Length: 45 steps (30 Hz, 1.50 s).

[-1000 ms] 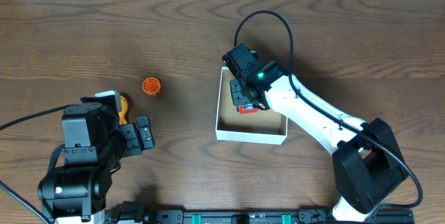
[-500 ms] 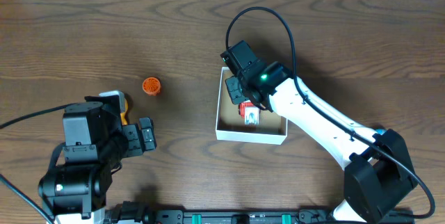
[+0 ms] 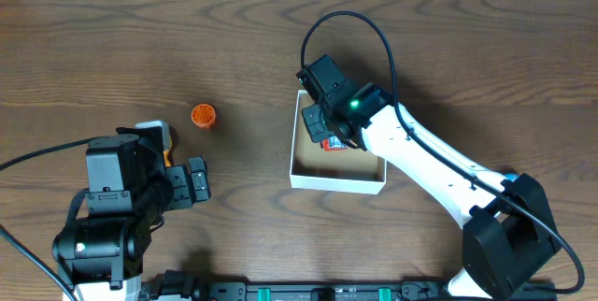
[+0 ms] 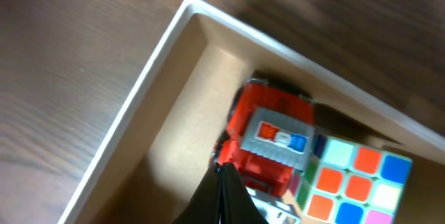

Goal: Pack container
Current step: 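Adjust the truck inside the box with the right gripper and release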

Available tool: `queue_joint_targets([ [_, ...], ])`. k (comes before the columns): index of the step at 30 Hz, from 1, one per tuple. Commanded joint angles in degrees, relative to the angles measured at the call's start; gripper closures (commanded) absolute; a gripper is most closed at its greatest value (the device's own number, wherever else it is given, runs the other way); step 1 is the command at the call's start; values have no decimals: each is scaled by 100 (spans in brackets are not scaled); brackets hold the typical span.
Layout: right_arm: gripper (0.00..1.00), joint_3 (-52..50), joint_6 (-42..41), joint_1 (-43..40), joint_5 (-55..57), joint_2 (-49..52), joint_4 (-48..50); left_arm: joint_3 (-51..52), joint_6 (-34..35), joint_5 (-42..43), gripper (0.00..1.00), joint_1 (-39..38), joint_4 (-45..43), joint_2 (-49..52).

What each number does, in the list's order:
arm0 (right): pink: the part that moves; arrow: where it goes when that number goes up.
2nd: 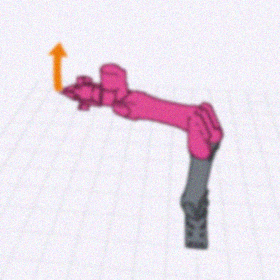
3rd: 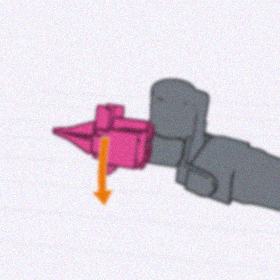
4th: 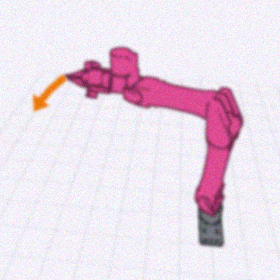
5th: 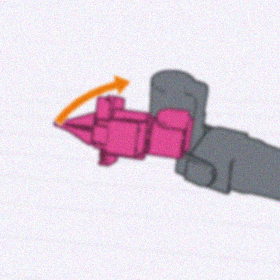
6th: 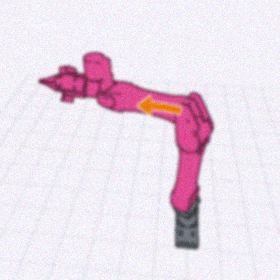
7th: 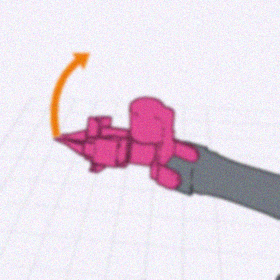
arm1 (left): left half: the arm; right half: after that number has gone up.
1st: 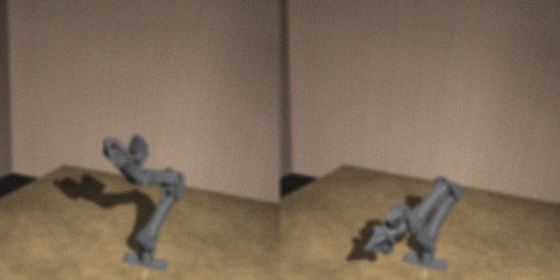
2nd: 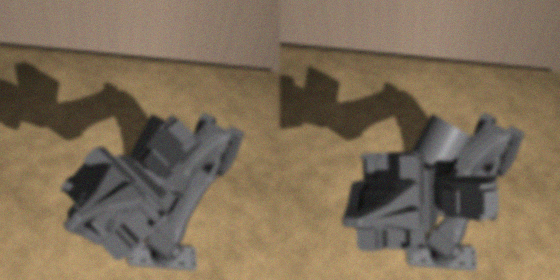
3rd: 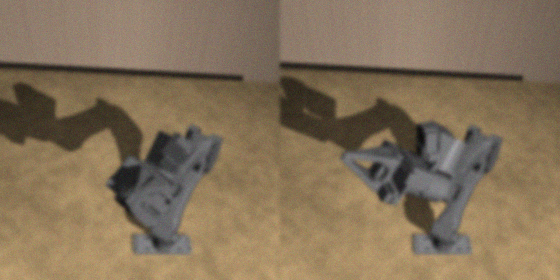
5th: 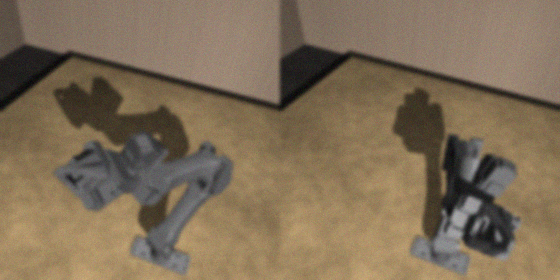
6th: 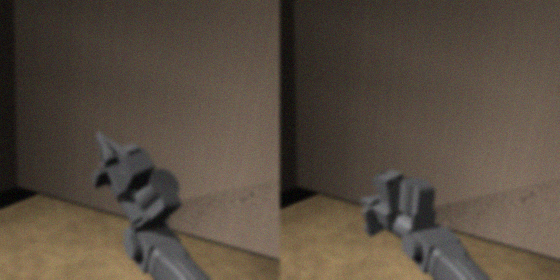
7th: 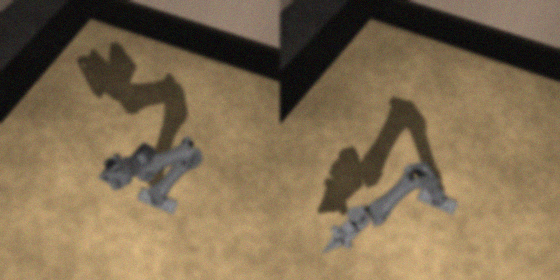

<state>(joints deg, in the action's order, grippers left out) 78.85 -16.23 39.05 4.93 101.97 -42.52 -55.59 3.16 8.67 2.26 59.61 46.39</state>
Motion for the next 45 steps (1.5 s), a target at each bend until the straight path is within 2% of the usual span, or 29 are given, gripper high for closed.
queue_joint_targets([
  [1, 98, 98, 72, 107, -219, -70, 26, 9, -46, 42, 2, 28, 15, -4],
  [16, 99, 96, 74, 223, -164, 693, 205, 9, -46, 42, 2, 28, 15, -4],
  [22, 98, 96, -363, 223, 389, 785, 197, 9, -46, 42, 2, 28, 15, -4],
  [29, 99, 96, -1331, 205, 1176, 787, -31, 9, -46, 42, 2, 28, 15, -4],
  [36, 99, 96, -1655, 144, 1287, 787, -76, 9, -46, 39, 2, 28, 17, -4],
  [40, 98, 96, -1499, 144, 1134, 787, 42, 9, -46, 42, 2, 28, 17, -4],
  [42, 92, 96, -1384, 153, 968, 787, 59, 9, -46, 42, 2, 28, 17, -4],
  [45, 90, 96, -1252, 153, 708, 787, 120, 9, -46, 42, 2, 28, 17, -4],
])
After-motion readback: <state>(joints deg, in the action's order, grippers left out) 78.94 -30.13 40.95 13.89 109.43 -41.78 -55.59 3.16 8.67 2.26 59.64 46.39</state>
